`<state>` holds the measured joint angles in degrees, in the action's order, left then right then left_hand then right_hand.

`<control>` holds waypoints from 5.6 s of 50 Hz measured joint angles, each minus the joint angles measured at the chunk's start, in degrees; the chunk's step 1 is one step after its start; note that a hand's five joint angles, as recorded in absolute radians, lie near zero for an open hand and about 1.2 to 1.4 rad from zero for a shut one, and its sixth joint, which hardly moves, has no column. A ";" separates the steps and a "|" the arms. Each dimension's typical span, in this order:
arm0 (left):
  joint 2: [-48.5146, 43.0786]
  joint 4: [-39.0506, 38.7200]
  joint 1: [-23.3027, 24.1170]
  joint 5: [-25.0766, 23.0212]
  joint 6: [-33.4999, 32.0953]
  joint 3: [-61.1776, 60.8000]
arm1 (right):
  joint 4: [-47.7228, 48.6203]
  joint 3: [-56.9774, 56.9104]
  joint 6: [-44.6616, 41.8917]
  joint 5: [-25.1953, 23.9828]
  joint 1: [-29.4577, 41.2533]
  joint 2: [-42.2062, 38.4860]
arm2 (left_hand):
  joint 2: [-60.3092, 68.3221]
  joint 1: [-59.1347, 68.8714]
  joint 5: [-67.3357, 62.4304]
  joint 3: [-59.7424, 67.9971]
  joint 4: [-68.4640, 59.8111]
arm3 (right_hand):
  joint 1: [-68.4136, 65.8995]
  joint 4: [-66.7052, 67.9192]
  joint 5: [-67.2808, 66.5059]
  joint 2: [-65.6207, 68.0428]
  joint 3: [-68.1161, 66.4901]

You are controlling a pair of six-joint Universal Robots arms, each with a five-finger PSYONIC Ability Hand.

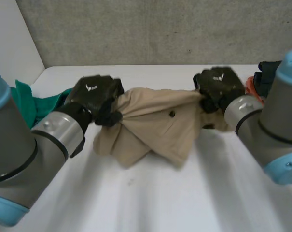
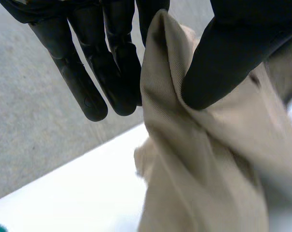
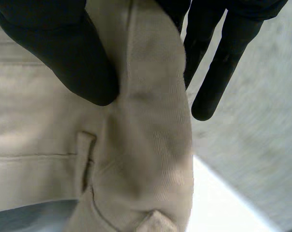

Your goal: Fold the laundry.

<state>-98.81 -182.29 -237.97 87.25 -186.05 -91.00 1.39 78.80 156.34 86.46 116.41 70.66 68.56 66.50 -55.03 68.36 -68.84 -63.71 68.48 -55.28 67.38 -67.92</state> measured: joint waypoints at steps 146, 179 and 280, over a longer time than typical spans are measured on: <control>-50.99 -19.08 -8.02 -4.83 -8.83 71.10 | 5.40 -43.38 7.33 16.14 -0.64 -31.13 | -56.35 -55.50 52.26 -56.17 57.09 | 50.77 -56.39 52.66 -55.11 55.97; 3.39 3.65 -4.39 -3.39 -5.25 -16.22 | -16.83 14.40 -22.82 -15.31 -14.08 1.17 | -21.75 -19.89 17.72 -21.11 21.62 | 32.04 -36.57 33.21 -35.62 35.94; -33.91 -2.50 -5.91 -2.16 -18.22 34.66 | -8.18 -14.33 -15.47 2.58 -6.22 -16.86 | 0.06 -1.06 -1.84 -0.14 0.00 | 0.88 0.06 -2.44 -0.35 -0.01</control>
<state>-132.72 -184.79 -243.88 85.09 -204.27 -56.33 -6.78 64.47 140.86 89.04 110.18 53.80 68.62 65.44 -56.87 68.22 -68.84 -62.83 68.54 -57.72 67.04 -67.93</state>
